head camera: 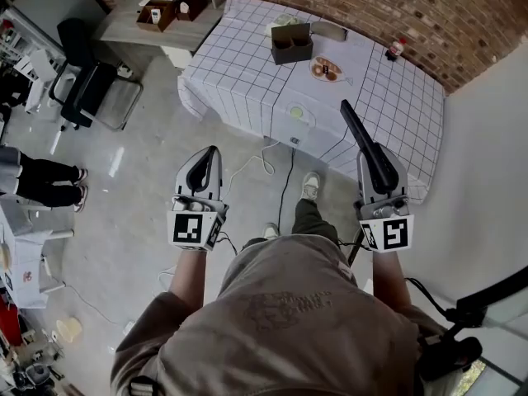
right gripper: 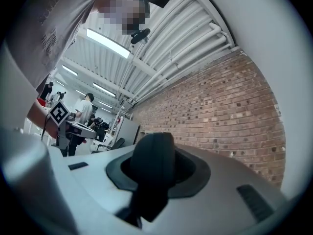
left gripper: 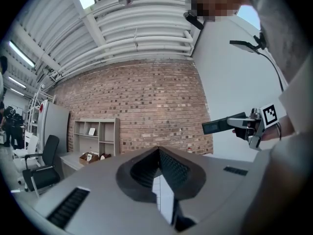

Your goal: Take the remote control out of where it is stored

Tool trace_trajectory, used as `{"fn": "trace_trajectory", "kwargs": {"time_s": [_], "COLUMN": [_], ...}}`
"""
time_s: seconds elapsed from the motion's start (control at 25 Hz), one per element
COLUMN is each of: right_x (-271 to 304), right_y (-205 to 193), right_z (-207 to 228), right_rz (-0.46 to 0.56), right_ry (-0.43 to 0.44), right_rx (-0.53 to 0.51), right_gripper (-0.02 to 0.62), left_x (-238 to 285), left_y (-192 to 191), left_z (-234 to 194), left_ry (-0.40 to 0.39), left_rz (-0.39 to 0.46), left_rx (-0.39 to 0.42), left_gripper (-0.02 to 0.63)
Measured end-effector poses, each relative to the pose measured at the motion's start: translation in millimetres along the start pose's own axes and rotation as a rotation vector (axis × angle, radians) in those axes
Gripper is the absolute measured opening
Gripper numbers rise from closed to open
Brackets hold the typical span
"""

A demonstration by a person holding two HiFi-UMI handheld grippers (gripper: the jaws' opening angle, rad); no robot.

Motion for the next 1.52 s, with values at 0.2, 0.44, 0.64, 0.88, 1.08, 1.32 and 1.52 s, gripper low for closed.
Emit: {"fn": "trace_trajectory", "kwargs": {"time_s": [0.2, 0.44, 0.64, 0.88, 1.08, 1.32, 1.52], "right_x": [-18, -34, -38, -47, -53, -56, -60], "right_y": [19, 38, 48, 51, 50, 50, 46], "right_z": [-18, -31, -30, -24, -21, -10, 8], "right_rz": [-0.003, -0.018, -0.018, -0.023, -0.028, -0.01, 0.003], "right_ry": [-0.007, -0.007, -0.004, -0.02, -0.017, -0.006, -0.001], "right_rx": [-0.031, -0.05, -0.063, -0.061, -0.064, -0.071, -0.063], "right_gripper": [0.11, 0.11, 0.11, 0.11, 0.11, 0.11, 0.11], "left_x": [-29, -49, -52, -51, -51, -48, -44], "left_y": [4, 1, -1, 1, -3, -4, -1], "left_z": [-1, -2, -3, 7, 13, 32, 56], "left_ry": [-0.01, -0.026, -0.024, -0.04, -0.04, -0.076, -0.083], "left_rz": [0.015, 0.02, 0.015, 0.018, 0.012, 0.007, -0.003], "left_rx": [-0.011, -0.018, -0.044, -0.048, -0.055, -0.064, -0.037], "left_gripper": [0.011, 0.011, 0.011, 0.011, 0.011, 0.011, 0.011]}}
Point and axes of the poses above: the fingertips, and each gripper's own axes: x forward along the fingers, z to its right, y out of its top, the point moved 2 cm from there along -x, backward along the fingers, and after that the axes turned 11 degrees about -x, right-handed, at the moved point
